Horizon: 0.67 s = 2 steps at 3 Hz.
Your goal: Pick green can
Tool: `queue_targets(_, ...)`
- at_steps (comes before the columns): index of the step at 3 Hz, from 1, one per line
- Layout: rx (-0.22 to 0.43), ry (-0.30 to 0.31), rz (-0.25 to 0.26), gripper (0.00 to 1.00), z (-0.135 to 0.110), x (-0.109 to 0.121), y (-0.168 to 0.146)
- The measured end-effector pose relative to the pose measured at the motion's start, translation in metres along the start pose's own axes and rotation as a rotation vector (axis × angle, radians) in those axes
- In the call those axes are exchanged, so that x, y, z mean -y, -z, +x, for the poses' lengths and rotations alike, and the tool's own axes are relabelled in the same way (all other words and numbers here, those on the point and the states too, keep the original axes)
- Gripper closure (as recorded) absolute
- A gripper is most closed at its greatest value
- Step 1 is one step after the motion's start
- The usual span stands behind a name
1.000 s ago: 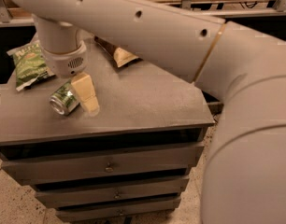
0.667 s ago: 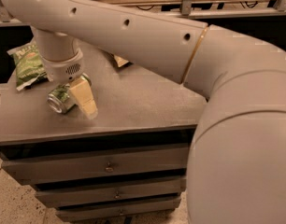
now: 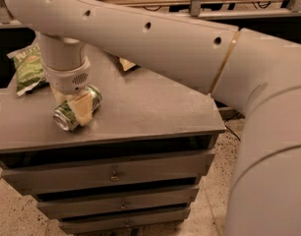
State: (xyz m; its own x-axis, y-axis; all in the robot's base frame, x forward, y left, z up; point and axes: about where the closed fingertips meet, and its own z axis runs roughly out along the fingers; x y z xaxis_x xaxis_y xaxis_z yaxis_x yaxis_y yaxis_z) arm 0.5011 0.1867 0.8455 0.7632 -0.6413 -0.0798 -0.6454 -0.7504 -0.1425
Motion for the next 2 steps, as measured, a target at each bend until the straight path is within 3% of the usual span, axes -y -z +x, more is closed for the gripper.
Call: queue_targets(2, 0.094, 0.023, 0.048, 0.59, -0.015, -0.011, 0.033)
